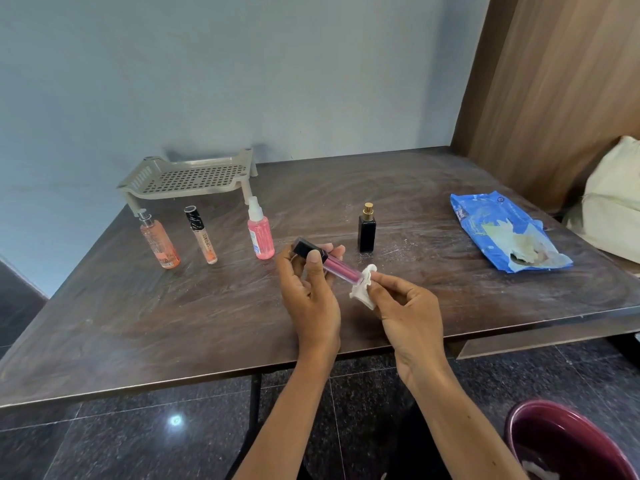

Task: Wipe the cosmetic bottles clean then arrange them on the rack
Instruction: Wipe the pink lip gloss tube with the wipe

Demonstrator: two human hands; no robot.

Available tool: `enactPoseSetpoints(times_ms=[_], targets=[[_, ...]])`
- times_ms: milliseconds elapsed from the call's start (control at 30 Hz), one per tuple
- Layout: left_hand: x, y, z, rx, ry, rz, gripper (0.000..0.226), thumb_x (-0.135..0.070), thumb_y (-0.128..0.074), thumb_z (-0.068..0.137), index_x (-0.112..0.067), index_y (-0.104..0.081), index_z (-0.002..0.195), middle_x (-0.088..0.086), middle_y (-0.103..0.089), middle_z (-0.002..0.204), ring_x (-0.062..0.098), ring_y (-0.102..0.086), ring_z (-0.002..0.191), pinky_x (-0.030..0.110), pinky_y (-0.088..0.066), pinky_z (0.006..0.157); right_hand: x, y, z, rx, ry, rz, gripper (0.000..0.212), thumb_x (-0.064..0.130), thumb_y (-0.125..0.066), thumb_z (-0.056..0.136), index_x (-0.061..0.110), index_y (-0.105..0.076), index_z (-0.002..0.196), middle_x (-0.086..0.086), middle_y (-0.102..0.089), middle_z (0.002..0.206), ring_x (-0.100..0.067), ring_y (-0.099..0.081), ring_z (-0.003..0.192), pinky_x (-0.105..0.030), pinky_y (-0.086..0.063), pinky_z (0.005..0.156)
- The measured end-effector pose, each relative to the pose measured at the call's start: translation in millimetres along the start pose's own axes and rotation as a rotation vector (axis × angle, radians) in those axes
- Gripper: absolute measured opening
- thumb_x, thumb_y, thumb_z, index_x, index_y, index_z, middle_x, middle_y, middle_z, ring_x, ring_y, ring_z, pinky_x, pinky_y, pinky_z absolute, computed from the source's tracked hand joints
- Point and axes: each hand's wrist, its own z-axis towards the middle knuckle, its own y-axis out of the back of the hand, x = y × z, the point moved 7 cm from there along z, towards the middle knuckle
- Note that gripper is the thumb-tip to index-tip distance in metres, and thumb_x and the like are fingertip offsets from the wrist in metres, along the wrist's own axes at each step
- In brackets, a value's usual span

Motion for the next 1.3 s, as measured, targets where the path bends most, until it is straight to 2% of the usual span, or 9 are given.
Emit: enactPoseSetpoints(times_ms=[100, 233, 467, 567, 633, 733, 867, 1067, 1300], targets=[[-1.9, -1.0, -1.2, 0.014, -0.003, -0.002, 0.028, -0.015, -0.045, 0.105, 0.004, -0.046, 0.125, 0.003, -0.074, 0.103, 0.025, -0.074, 0.103, 0.045, -0.060, 0.091, 4.0, 0.2, 5.5, -0.015, 0.000, -0.021, 0.016, 0.010, -0.069, 0.088, 0.014, -0.075, 0.102, 0.005, -0.076, 0.086, 0.001, -0.069, 0.080, -0.009, -0.051, 0.068], [-2.4, 0.0, -1.3, 0.005, 0.002, -0.019, 0.029, -0.016, -0.045, 0.105, 0.003, -0.046, 0.127, 0.005, -0.074, 0.105, 0.026, -0.073, 0.105, 0.046, -0.059, 0.093, -0.2, -5.3, 4.7, 0.035, -0.023, -0.066, 0.018, 0.011, -0.068, 0.089, 0.015, -0.074, 0.106, 0.005, -0.076, 0.088, -0.005, -0.071, 0.084, -0.020, -0.056, 0.081], [-3.1, 2.3, -1.0, -0.032, 0.002, -0.007, 0.032, -0.027, -0.048, 0.100, -0.004, -0.049, 0.123, 0.002, -0.074, 0.104, 0.026, -0.072, 0.106, 0.052, -0.057, 0.095, 1.1, -1.9, -1.1, 0.018, 0.006, -0.021, 0.016, 0.010, -0.068, 0.089, 0.015, -0.074, 0.103, 0.005, -0.076, 0.087, 0.001, -0.069, 0.081, -0.008, -0.050, 0.069], [-3.5, 0.8, -1.5, -0.011, -0.001, 0.018, 0.028, -0.027, -0.048, 0.100, -0.008, -0.051, 0.120, 0.004, -0.074, 0.106, 0.025, -0.073, 0.105, 0.051, -0.057, 0.094, 4.2, -2.2, 5.1, -0.001, 0.008, -0.017, 0.016, 0.010, -0.068, 0.089, 0.014, -0.075, 0.103, 0.005, -0.076, 0.087, -0.003, -0.070, 0.084, -0.014, -0.053, 0.075], [-3.3, 1.0, -1.1, -0.005, -0.014, 0.029, 0.031, -0.025, -0.048, 0.102, -0.003, -0.049, 0.123, 0.007, -0.073, 0.107, 0.026, -0.073, 0.104, 0.054, -0.056, 0.094, 3.9, -3.8, 7.9, 0.003, -0.002, -0.024, 0.016, 0.010, -0.068, 0.089, 0.015, -0.075, 0.103, 0.005, -0.076, 0.087, -0.006, -0.071, 0.085, -0.021, -0.055, 0.081], [-1.7, 2.3, -0.5, -0.006, -0.022, 0.054, 0.029, -0.021, -0.046, 0.104, 0.000, -0.048, 0.125, 0.005, -0.073, 0.106, 0.025, -0.074, 0.103, 0.054, -0.057, 0.094, 0.0, -7.7, 6.4, 0.036, -0.018, -0.059, 0.016, 0.011, -0.068, 0.089, 0.016, -0.074, 0.103, 0.004, -0.076, 0.086, -0.008, -0.071, 0.084, -0.025, -0.056, 0.082], [-1.4, 5.1, -0.1, -0.035, -0.031, 0.083, 0.021, -0.017, -0.045, 0.106, -0.006, -0.050, 0.122, 0.000, -0.074, 0.104, 0.024, -0.074, 0.103, 0.051, -0.057, 0.094, -3.9, -8.3, -0.1, 0.044, -0.025, -0.041, 0.017, 0.010, -0.067, 0.089, 0.016, -0.074, 0.103, 0.005, -0.076, 0.086, -0.005, -0.071, 0.084, -0.023, -0.056, 0.082], [-1.0, 4.3, 0.2, -0.032, -0.013, 0.058, 0.028, -0.021, -0.045, 0.104, -0.001, -0.049, 0.123, 0.003, -0.074, 0.103, 0.024, -0.074, 0.101, 0.051, -0.058, 0.093, 2.2, -4.5, 4.4, 0.023, 0.001, -0.042, 0.015, 0.011, -0.068, 0.089, 0.016, -0.075, 0.102, 0.007, -0.076, 0.086, -0.001, -0.070, 0.082, -0.013, -0.053, 0.075], [-2.3, 2.3, -0.9, -0.009, -0.017, 0.057, 0.018, -0.018, -0.045, 0.105, -0.009, -0.052, 0.119, 0.002, -0.075, 0.103, 0.024, -0.074, 0.100, 0.047, -0.060, 0.089, -0.7, -8.7, 6.9, 0.056, -0.005, -0.090, 0.016, 0.013, -0.068, 0.089, 0.017, -0.074, 0.103, 0.004, -0.076, 0.087, -0.008, -0.071, 0.085, -0.023, -0.055, 0.079]])
